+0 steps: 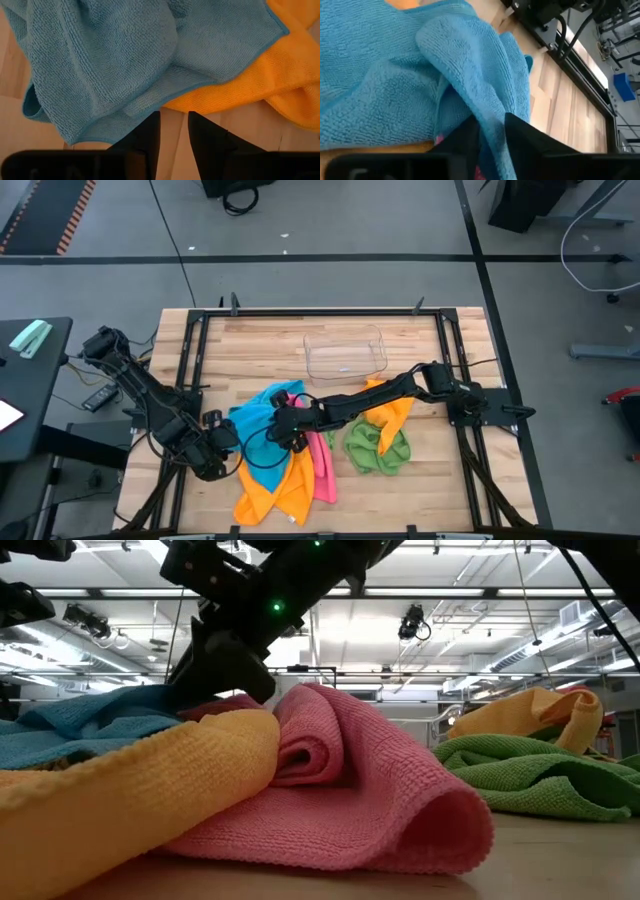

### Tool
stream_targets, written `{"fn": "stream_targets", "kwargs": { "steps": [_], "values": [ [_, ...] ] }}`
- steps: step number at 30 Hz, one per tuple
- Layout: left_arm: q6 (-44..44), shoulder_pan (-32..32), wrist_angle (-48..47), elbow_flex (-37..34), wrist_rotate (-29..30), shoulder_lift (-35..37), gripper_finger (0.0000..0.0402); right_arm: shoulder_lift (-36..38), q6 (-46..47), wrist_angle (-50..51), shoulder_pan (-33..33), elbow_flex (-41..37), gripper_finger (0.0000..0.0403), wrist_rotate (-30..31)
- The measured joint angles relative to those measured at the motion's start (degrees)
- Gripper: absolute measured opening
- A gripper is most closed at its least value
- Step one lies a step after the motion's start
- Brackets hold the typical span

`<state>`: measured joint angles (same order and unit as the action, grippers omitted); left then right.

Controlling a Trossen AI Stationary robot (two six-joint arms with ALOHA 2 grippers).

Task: Fold microfiber towels
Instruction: Fold the bottom blue microfiber cloth

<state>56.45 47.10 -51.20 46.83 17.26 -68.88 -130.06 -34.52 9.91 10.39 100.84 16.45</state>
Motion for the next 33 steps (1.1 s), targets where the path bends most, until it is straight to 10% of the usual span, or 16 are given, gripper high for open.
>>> {"fn": "stream_targets", "kwargs": {
  "steps": [6, 33],
  "values": [
    [0.0, 0.01, 0.04, 0.0, 0.0, 0.0, 0.0107, 0.08, 0.26, 0.16, -0.45, -0.01, 0.0011, -0.02],
    [1.46, -0.03, -0.07, 0.0, 1.41, 0.02, 0.0107, 27.83, -1.75, 0.74, -1.31, -0.04, 0.0008, 6.14]
  ]
}}
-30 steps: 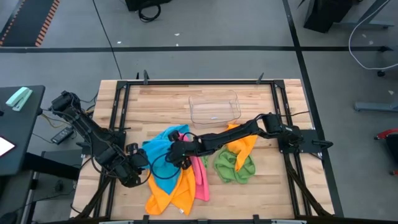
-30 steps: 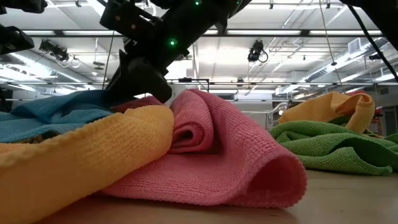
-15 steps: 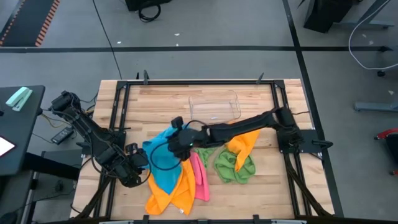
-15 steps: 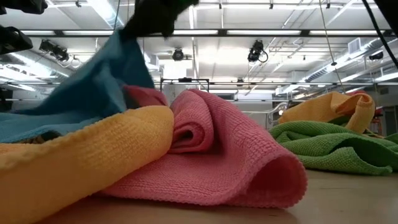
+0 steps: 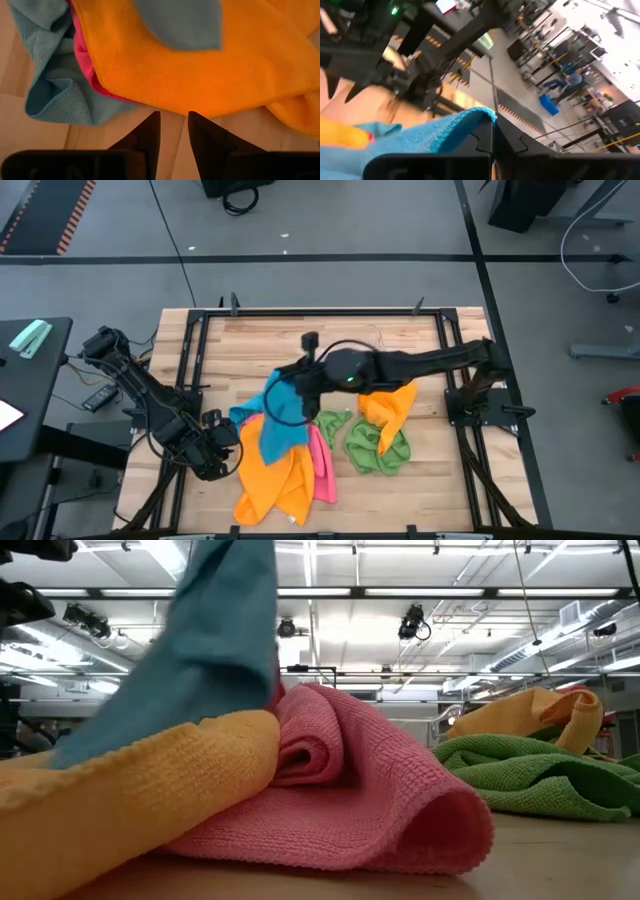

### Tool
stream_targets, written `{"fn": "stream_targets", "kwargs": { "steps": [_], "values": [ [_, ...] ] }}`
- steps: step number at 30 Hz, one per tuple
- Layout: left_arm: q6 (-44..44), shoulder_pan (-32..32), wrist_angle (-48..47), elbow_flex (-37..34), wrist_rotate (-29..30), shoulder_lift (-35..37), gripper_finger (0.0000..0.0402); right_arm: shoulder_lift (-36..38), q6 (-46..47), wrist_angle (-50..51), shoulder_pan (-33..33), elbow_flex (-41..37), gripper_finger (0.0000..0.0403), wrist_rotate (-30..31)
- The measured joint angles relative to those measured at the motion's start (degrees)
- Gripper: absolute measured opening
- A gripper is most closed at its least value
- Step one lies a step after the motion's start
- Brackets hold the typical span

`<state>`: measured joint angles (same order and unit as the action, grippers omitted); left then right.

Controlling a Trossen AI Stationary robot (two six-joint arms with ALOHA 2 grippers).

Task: Fold microfiber towels
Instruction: Fold the bottom blue microfiber cloth

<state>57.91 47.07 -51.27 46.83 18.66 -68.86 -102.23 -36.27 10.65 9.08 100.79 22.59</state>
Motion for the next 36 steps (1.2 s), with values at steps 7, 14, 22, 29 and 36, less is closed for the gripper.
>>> {"fn": "stream_targets", "kwargs": {
  "steps": [7, 14, 22, 29, 36],
  "values": [
    [-3.02, -0.03, 0.46, 0.0, 3.89, 0.0, 0.0107, 7.54, -0.46, 0.03, 0.85, 0.0, 0.0008, 0.0],
    [-11.35, -0.03, 8.26, 0.02, 18.53, 0.02, 0.0107, 13.43, 4.43, 4.89, 1.84, 0.0, 0.0008, -0.07],
    [-32.41, -2.46, 28.43, 0.04, 39.66, 0.0, 0.0107, 16.09, 12.21, 9.18, 3.11, 0.0, 0.0008, 3.45],
    [-39.35, -8.88, 41.6, 0.09, 38.11, -0.13, 0.011, 15.74, 22.01, 18.72, 4.31, 0.0, 0.0008, 13.36],
    [-39.58, -13.49, 43.65, 0.09, 33.63, -1.98, 0.015, 14.86, 40.05, 29.05, 3.99, 0.0, 0.0008, 18.84]
  ]
}}
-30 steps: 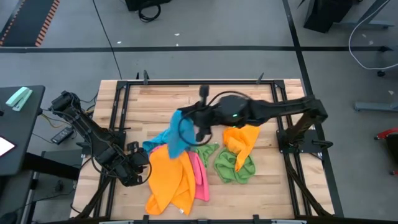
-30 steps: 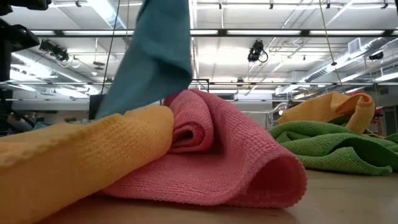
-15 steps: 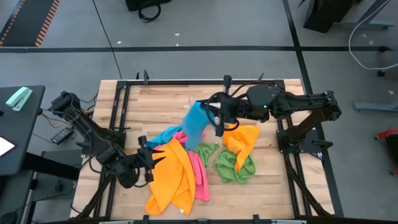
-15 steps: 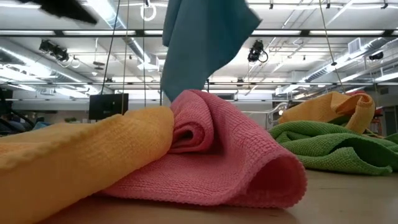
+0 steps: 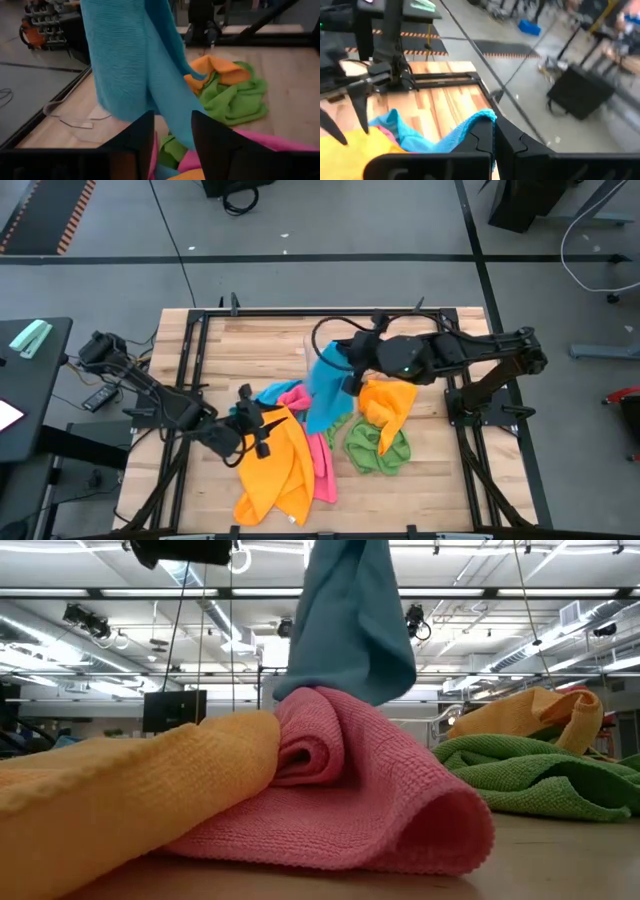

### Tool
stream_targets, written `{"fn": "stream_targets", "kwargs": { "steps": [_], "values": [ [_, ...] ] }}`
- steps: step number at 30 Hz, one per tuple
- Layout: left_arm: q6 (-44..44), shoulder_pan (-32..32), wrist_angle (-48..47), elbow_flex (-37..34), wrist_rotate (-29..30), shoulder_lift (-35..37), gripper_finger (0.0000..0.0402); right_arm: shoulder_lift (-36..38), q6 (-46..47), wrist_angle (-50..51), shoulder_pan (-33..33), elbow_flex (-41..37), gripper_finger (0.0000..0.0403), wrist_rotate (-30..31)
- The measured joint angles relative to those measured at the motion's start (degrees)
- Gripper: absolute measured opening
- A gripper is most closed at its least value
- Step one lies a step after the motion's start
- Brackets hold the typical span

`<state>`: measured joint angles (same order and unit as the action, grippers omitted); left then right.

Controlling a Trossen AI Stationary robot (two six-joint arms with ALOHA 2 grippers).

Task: Fold microfiber towels
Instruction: Fold the bottom blue microfiber cloth

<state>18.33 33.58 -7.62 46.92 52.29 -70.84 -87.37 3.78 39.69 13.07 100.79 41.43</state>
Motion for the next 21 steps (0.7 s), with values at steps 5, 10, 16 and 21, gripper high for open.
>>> {"fn": "stream_targets", "kwargs": {
  "steps": [5, 10, 16, 21],
  "values": [
    [-1.07, -3.04, 0.47, 0.0, 0.03, -3.91, 0.0197, -0.16, 7.35, 0.83, -0.19, 0.0, 0.0008, -0.08],
    [-1.11, -6.95, 0.53, 0.0, 1.94, -7.32, 0.0232, -0.16, 11.13, 0.73, 0.28, 0.0, 0.0008, -3.01],
    [-3.07, -10.07, 0.75, 0.0, 2.12, -10.53, 0.0238, -0.16, 12.77, -2.3, 1.78, 0.0, 0.0008, -3.74],
    [-5.06, -11.12, 1.05, -0.04, 2.78, -13.41, 0.0235, -0.16, 12.78, -8.25, 3.42, 0.0, 0.0008, -3.78]
  ]
}}
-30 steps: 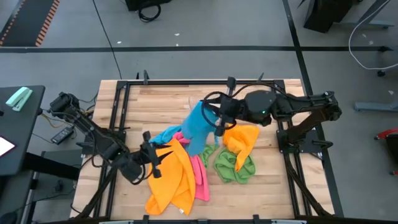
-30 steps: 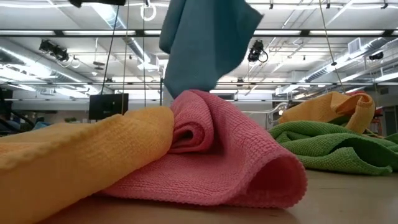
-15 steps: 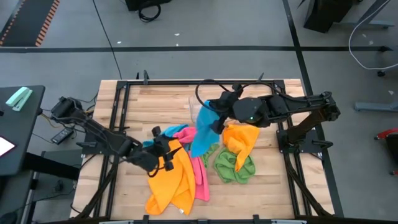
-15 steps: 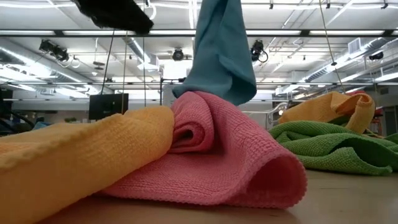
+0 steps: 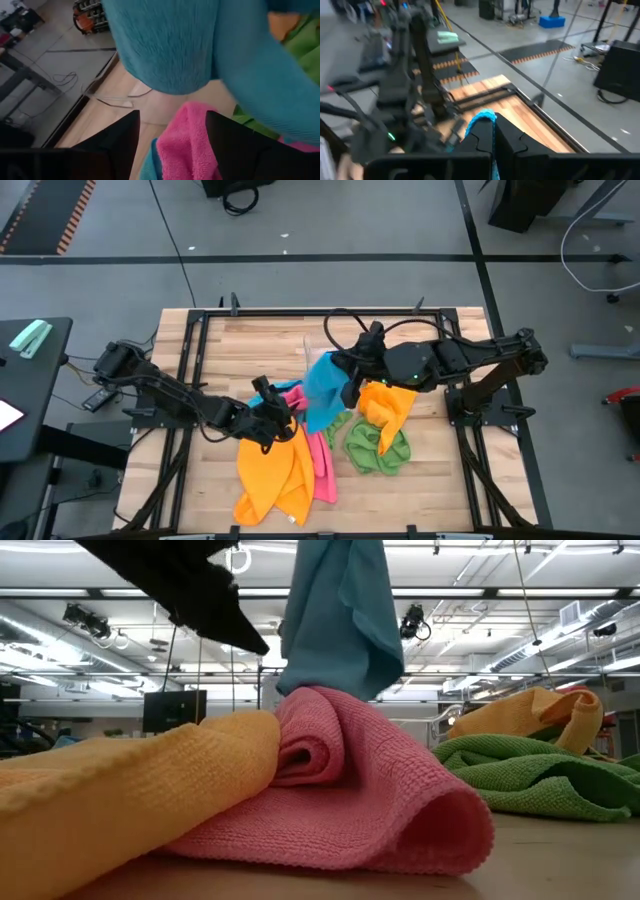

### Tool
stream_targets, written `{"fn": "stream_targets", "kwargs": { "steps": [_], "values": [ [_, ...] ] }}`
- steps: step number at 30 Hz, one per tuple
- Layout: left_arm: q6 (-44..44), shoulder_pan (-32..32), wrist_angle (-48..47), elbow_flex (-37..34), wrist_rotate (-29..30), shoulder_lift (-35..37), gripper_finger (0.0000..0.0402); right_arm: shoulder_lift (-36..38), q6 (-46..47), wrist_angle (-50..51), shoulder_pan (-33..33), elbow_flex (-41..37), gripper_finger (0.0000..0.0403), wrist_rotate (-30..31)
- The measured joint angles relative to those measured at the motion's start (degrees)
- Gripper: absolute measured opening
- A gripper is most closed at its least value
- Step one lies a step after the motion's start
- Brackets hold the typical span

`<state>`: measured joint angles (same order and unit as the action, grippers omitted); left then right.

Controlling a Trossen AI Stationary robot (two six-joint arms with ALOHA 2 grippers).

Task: Fold microfiber towels
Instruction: Fold the bottom blue microfiber cloth

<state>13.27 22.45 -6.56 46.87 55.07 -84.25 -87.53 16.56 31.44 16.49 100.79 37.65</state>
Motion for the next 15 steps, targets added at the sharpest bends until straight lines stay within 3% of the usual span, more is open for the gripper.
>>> {"fn": "stream_targets", "kwargs": {
  "steps": [10, 15],
  "values": [
    [-11.35, -0.21, 11.24, -0.02, 10.28, -3.69, 0.0241, 0.0, -1.32, -3.81, 0.59, 0.0, 0.0008, 0.02],
    [-15.63, 0.84, 14.7, -0.02, 11.7, -3.93, 0.0233, 0.02, -1.95, -3.76, 0.59, 0.0, 0.0008, 0.02]
  ]
}}
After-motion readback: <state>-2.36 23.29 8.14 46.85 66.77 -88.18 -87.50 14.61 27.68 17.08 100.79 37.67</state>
